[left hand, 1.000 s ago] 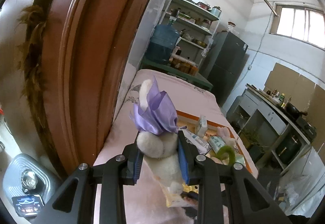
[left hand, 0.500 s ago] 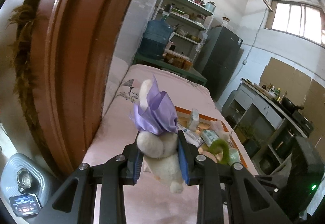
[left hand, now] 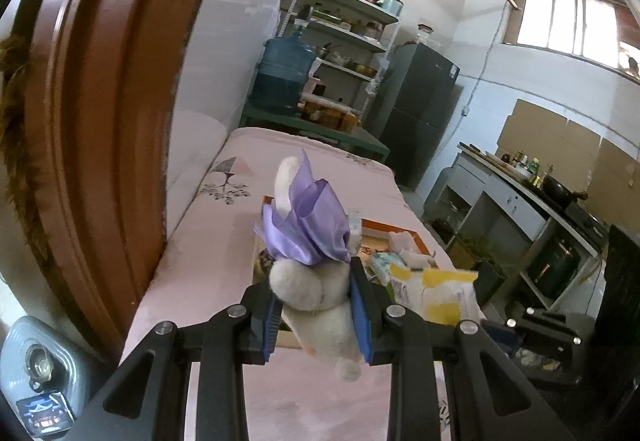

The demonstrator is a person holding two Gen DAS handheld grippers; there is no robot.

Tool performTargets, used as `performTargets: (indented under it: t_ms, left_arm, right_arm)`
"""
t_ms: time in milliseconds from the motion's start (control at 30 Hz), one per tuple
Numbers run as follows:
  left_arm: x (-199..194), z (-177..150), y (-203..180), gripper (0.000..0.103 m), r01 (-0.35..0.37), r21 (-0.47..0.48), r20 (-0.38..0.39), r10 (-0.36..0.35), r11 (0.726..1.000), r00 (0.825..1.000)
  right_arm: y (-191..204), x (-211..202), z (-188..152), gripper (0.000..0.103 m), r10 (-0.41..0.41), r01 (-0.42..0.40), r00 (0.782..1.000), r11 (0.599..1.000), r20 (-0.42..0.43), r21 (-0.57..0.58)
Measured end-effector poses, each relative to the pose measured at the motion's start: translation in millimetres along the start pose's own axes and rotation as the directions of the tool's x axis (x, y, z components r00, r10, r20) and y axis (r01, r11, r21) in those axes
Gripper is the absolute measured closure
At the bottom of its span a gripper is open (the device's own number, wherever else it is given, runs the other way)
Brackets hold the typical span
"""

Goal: Organize soft objects
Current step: 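Lower the plush and tissue pack into the box and open both tools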

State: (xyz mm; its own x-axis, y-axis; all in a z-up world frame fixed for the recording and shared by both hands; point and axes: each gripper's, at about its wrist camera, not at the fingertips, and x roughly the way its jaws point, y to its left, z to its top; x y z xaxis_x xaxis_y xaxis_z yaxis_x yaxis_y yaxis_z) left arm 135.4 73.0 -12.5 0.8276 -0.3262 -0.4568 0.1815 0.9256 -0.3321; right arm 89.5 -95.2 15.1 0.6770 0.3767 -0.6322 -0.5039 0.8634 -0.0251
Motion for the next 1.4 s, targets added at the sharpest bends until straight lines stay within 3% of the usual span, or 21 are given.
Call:
performTargets:
  t_ms: [733, 1400]
  left_arm:
    - [37.1, 20.0, -33.2, 0.072, 0.032, 0.046, -0.014, -0.031, 0.998, 0.999]
    - [101.4, 31.2, -49.7, 0.072, 0.039, 0.068, -0.076, -0.034, 0.997, 0.997]
  right_arm:
    - [-74.1, -29.9, 20.6, 0.091, -0.098, 0.088, 0.991, 0.99, 0.087, 0.112]
    - [-118.6, 25.4, 42.2, 0.091, -0.103, 0.095, 0.994, 0.983, 0.044, 0.159]
